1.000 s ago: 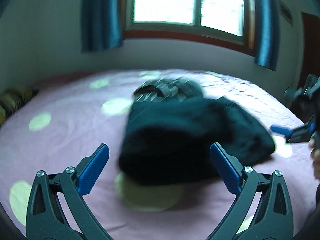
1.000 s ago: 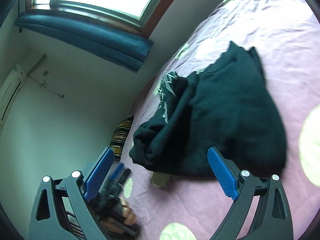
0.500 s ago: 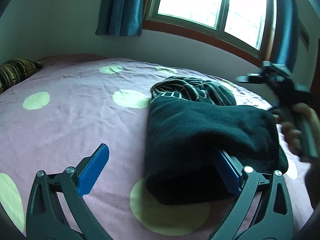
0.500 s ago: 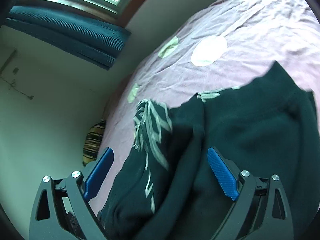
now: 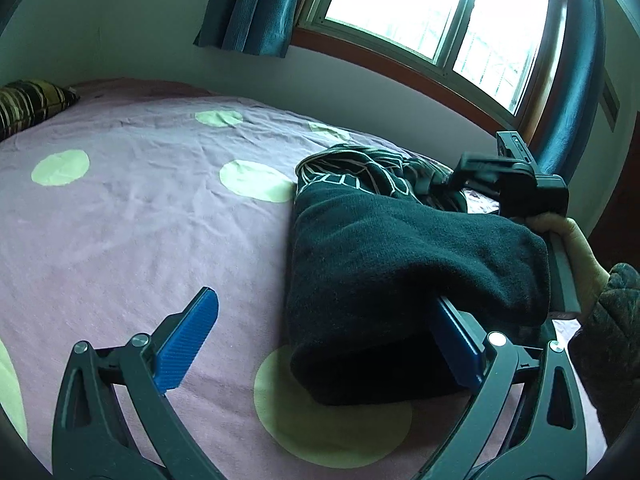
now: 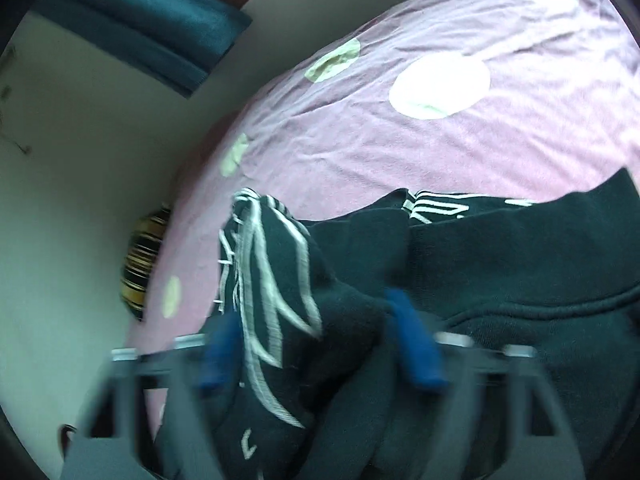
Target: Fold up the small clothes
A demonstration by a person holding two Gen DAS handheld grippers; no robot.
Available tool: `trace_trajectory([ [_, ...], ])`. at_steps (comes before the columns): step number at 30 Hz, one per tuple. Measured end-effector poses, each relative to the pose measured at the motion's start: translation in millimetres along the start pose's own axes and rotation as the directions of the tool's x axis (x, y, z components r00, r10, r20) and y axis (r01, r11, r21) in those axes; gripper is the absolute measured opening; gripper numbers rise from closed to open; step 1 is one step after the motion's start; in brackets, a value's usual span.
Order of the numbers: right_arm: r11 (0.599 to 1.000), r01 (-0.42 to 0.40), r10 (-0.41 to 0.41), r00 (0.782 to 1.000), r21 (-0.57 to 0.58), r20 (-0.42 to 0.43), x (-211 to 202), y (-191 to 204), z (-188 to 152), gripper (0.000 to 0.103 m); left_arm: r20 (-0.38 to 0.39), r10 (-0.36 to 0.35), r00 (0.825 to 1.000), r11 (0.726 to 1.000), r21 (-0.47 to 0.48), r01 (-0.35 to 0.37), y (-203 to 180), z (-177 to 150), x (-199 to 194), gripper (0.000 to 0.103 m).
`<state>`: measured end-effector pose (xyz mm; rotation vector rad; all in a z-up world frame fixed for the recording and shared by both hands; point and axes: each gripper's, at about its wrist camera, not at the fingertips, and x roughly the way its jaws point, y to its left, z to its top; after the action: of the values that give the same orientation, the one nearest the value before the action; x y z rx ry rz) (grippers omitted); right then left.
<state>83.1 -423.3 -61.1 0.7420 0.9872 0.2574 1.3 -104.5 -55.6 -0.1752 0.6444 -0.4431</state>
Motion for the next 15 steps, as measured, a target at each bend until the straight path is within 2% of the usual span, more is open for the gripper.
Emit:
trace_trajectory([
  [1, 1.0, -0.009, 0.009, 1.0, 0.001, 0.004, 0, 1, -1, 0.03, -0.003, -0.002, 1.0, 1.0, -0.007, 0.002, 1, 0, 0, 0.101],
  [2, 1.0, -0.011, 0.011, 1.0, -0.002, 0.007, 0, 2, -2, 0.028, -0.005, -0.007, 1.0, 1.0, -0.013, 0.007, 2, 0, 1, 0.101],
  [4, 1.0, -0.01, 0.011, 1.0, -0.008, 0.024, -6, 7, -2, 0.025, -0.008, -0.014, 1.0, 1.0, -0.024, 0.014, 4, -1, 0, 0.101],
  [7, 0.998, -0.068, 0.069, 0.994, -0.008, 0.087, -29, 19, 8, 0.023, 0.008, -0.017, 1.0, 1.0, -0.003, 0.017, -1, -3, -9, 0.101],
  [10, 0.992, -0.118, 0.123, 0.983, -0.045, 0.136, -63, 30, 18, 0.022, 0.019, -0.037, 0.999, 0.997, 0.064, 0.035, -14, -6, -16, 0.101],
  [15, 0.993, -0.111, 0.114, 0.976, -0.031, 0.186, -100, 7, 21, 0.022, -0.042, -0.031, 0.999, 0.981, 0.19, 0.038, -42, -12, -4, 0.101],
])
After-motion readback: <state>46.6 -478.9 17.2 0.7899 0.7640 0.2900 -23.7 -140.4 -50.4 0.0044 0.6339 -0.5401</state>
